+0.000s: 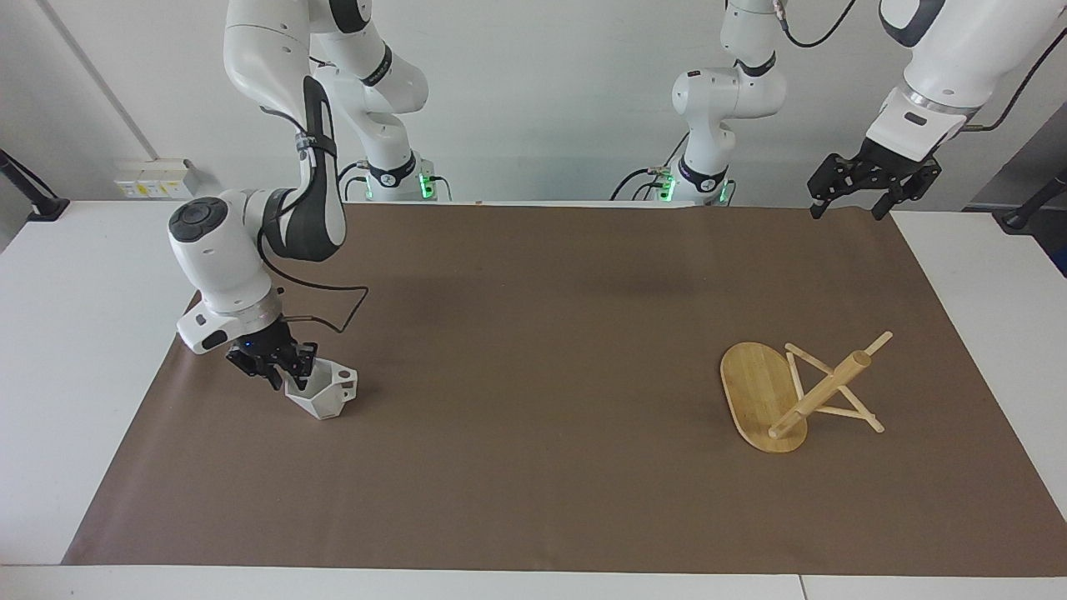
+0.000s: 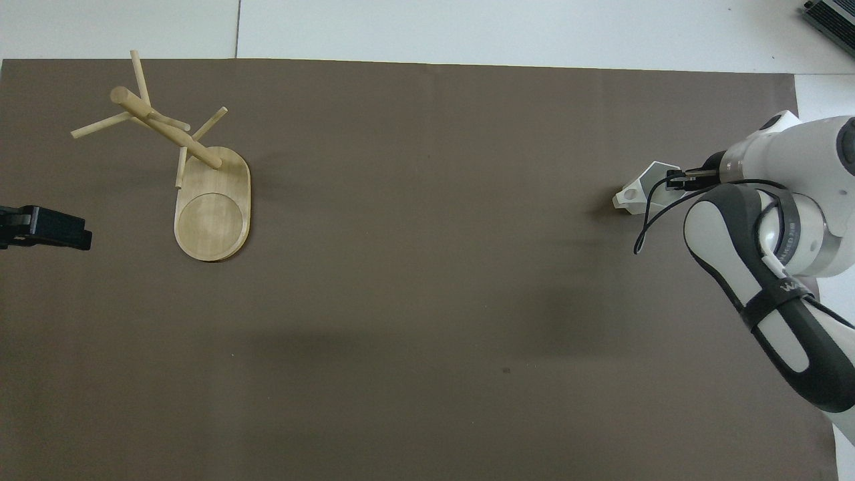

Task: Hang cup on rack
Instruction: 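Reach the right gripper to the white cup and grasp it, then carry the cup toward the left gripper while the left gripper reaches out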

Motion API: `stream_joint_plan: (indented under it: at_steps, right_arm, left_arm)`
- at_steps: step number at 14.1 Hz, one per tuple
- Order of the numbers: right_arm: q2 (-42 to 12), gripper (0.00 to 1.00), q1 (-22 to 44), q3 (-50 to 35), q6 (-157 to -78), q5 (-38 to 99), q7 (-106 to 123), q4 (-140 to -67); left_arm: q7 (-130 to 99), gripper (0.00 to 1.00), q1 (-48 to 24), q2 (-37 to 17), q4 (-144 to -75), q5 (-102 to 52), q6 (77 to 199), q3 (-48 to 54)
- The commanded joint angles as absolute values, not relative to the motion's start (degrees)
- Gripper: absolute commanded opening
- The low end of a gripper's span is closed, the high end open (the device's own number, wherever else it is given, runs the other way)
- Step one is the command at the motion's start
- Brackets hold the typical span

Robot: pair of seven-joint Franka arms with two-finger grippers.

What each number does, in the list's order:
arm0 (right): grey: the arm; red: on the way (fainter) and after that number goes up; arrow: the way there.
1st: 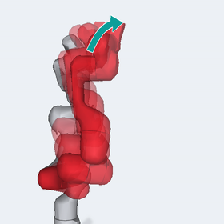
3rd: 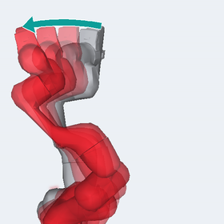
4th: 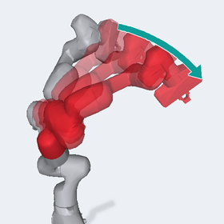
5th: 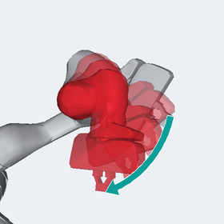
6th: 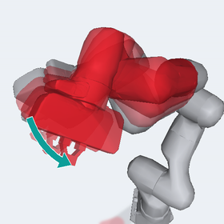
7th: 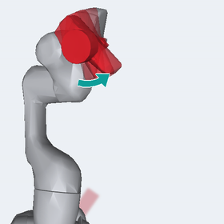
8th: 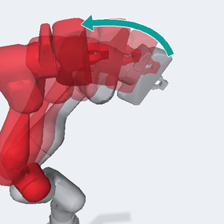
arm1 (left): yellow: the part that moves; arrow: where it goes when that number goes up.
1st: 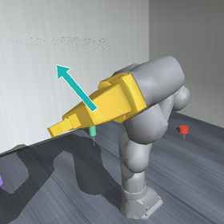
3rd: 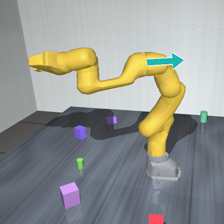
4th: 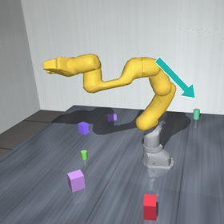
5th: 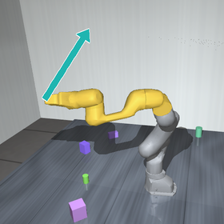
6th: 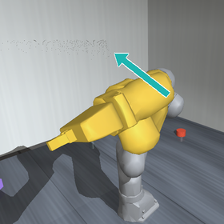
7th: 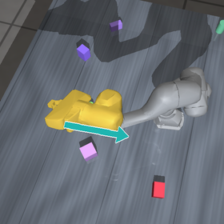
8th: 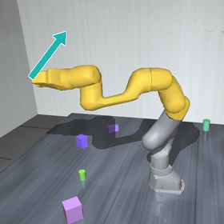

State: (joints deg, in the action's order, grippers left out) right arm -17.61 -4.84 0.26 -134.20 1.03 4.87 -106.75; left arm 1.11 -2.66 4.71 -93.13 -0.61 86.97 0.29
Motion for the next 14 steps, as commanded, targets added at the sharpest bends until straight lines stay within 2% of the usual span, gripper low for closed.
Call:
stream_joint_plan:
  at_steps: [1, 3, 6, 10, 14]
  right_arm:
    - [-17.49, 0.15, -5.27, -0.18, -134.13, 1.67, 4.39, -105.92]
    - [-17.49, 0.06, -5.36, -0.18, -133.59, 1.58, 4.39, -105.56]
    - [-17.49, 0.0, -5.36, -0.53, -133.59, 1.58, 4.39, -105.38]
    - [-17.23, 0.0, -5.36, -0.96, -133.24, 1.58, 4.48, -105.12]
    - [-16.88, 0.0, -5.36, -3.95, -121.5, 1.93, 4.22, -96.27]
  left_arm:
    - [1.23, 1.0, -2.55, 6.42, -94.75, -0.09, 86.48, 0.44]
    - [1.23, 1.0, -2.46, 6.5, -94.92, -0.09, 86.49, 0.35]
    - [-0.25, 1.0, -1.94, 7.03, -95.62, 0.35, 84.47, 0.09]
    - [-9.99, 1.0, -1.67, 7.03, -95.8, 0.26, 85.43, 0.18]
    - [-25.19, 1.0, -1.76, 7.73, -97.11, -3.76, 84.64, 0.26]
